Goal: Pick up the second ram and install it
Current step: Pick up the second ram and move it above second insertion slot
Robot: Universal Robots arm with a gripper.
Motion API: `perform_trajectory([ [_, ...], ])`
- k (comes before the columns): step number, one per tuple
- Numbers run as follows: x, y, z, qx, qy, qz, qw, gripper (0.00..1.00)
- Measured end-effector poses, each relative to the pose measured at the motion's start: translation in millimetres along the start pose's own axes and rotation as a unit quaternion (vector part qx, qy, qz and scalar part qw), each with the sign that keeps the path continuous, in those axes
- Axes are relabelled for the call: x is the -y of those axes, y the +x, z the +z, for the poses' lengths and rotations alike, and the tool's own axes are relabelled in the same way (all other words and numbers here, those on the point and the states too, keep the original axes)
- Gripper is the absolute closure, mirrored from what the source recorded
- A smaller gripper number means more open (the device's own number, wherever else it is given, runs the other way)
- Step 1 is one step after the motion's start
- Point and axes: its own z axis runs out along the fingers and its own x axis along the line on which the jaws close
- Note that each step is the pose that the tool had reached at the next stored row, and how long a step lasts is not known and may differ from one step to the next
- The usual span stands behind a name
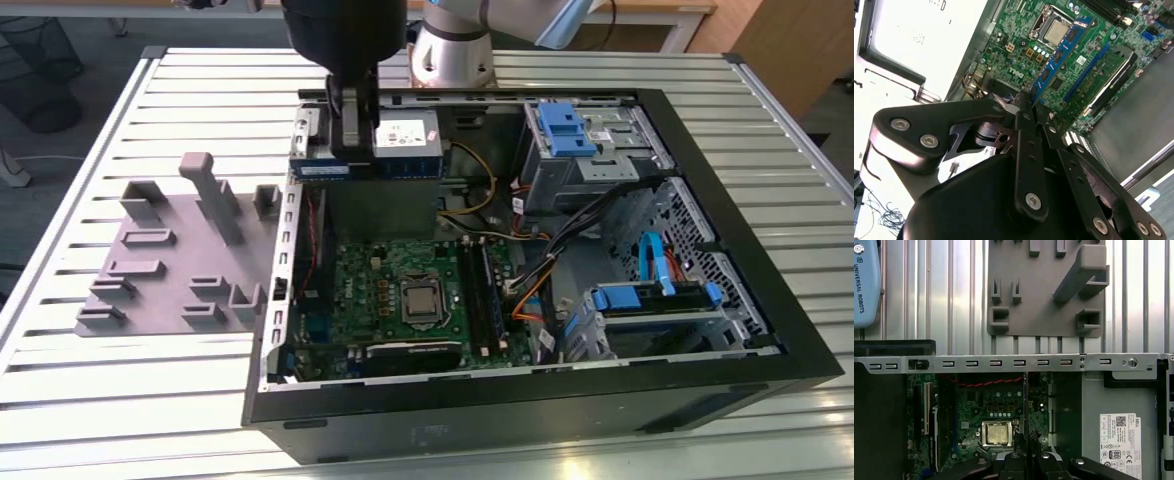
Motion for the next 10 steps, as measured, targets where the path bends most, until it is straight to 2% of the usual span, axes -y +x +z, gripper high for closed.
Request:
perform_trajectory([
  [10,11.9,-0.2,0.0,0.0000,0.0000,0.000,1.0000,0.86],
])
